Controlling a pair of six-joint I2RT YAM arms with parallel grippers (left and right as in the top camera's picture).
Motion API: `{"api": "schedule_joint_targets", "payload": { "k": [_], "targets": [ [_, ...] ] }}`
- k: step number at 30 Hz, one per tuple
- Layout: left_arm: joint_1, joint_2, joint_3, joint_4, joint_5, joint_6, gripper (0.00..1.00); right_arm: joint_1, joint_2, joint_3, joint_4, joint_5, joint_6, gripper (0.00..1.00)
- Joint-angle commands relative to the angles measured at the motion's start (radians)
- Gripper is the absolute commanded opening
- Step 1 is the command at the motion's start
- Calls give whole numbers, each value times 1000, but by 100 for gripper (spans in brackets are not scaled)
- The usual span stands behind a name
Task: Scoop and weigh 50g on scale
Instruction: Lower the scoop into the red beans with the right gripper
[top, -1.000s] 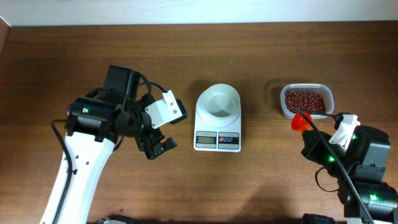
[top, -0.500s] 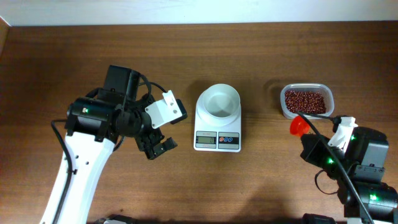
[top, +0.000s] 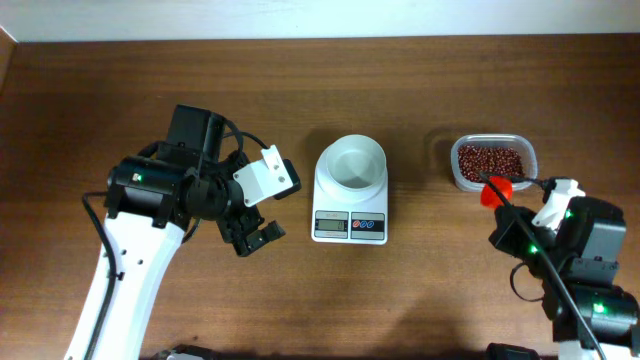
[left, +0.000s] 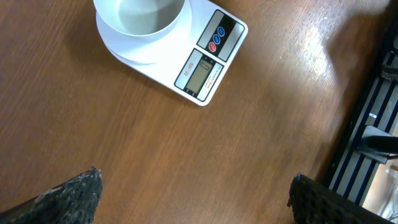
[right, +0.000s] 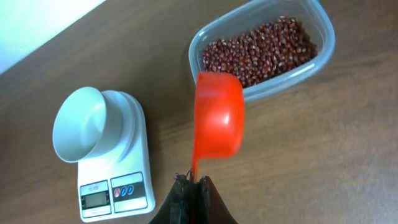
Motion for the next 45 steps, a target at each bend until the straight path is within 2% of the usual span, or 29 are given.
{"api": "schedule_joint_targets", "payload": {
  "k": [1,6,8,12,16,22,28,33,38,45],
  "targets": [
    [4,-13,-10,-1,-3,15,99,-5,48,27,32,-3,-123,4],
    [4,-13,-10,-1,-3,15,99,-5,180,121,16,2,-223,4],
    [4,-13,-10,-1,-3,15,99,-5,260,203,-12,3,-275,4],
    [4,-13,-10,-1,-3,16,99,-5,454,421,-149,138,-339,4],
    [4,-13,-10,-1,-3,15,99,-5,562,529,-194,163,-381,4],
    [4,-13,-10,-1,-3,15,99,-5,707,544,-195,287,-428,4],
    [4,-13,-10,-1,-3,15,99,-5,826,544,-142,320,-454,4],
    [4,-13,-10,-1,-3,15,99,-5,915,544,-83,320,-453,4],
    [4,-13,-10,-1,-3,15,99,-5,991,544,-98,314,-453,4],
    [4,-13,-10,-1,-3,15,99,-6,995,544,-125,186,-452,4]
  ]
}}
